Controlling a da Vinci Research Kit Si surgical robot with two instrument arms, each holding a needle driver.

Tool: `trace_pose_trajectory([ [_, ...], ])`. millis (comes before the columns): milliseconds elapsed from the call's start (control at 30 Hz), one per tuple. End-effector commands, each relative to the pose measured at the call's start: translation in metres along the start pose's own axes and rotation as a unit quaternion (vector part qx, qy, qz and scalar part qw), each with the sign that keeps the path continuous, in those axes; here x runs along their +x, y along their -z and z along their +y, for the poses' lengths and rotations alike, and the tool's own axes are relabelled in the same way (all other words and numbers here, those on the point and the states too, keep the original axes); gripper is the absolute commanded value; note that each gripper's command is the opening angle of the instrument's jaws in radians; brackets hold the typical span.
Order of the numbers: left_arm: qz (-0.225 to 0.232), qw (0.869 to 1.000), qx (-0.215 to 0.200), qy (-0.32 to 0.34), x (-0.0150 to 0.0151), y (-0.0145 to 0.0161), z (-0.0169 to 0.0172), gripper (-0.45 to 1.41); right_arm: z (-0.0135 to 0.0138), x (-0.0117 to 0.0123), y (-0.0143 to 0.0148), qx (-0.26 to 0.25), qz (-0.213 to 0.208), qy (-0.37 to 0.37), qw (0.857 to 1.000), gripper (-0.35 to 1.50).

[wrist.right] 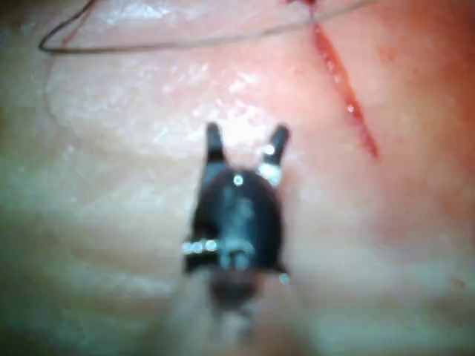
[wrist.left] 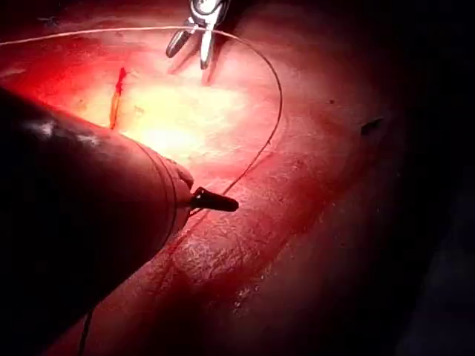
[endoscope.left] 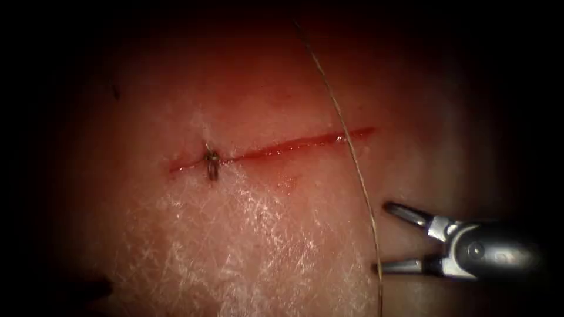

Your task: Wound Closure

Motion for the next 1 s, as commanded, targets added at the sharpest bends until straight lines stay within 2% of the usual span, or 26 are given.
trace_pose_trajectory([
  [33,-0.007,1.0,0.0,0.0,-0.0001,-0.0018,-0.0001,1.08,-0.0006,-0.0004,-0.0008,0.002,0.001,-0.001,1.0,1.08],
  [100,-0.019,1.0,-0.002,-0.007,-0.0007,-0.003,-0.0002,1.08,-0.0006,-0.0003,-0.0008,0.002,0.001,-0.001,1.0,1.08],
  [167,-0.04,0.999,0.0,-0.017,-0.0023,-0.0055,-0.0005,1.13,-0.0006,-0.0003,-0.0008,0.002,0.001,-0.001,1.0,1.08],
  [467,-0.053,0.998,0.013,-0.039,-0.0045,-0.009,-0.0017,0.96,-0.0007,-0.0003,-0.0008,0.002,0.001,-0.001,1.0,1.08],
  [533,-0.052,0.998,0.011,-0.042,-0.0049,-0.0089,-0.0026,0.63,-0.0007,-0.0003,-0.0008,0.002,0.001,-0.001,1.0,1.08],
  [567,-0.053,0.998,0.01,-0.042,-0.0049,-0.0087,-0.0029,0.32,-0.0007,-0.0003,-0.0008,0.002,0.001,-0.001,1.0,1.08],
  [633,-0.043,0.998,0.01,-0.042,-0.005,-0.0081,-0.0036,-0.41,-0.0007,-0.0003,-0.0008,0.002,0.001,-0.001,1.0,1.08],
  [867,-0.008,0.997,0.045,-0.064,-0.0032,-0.0043,-0.0048,-0.45,-0.0007,-0.0003,-0.0008,0.001,0.001,-0.001,1.0,1.08],
  [933,-0.005,0.996,0.058,-0.063,-0.0018,-0.0026,-0.0055,-0.45,-0.0007,-0.0003,-0.0008,0.001,0.001,-0.001,1.0,1.08],
  [1000,0.015,0.996,0.07,-0.047,0.0008,-0.0004,-0.0071,-0.45,-0.0008,-0.0004,-0.0009,0.001,0.001,0.0,1.0,1.08],
])
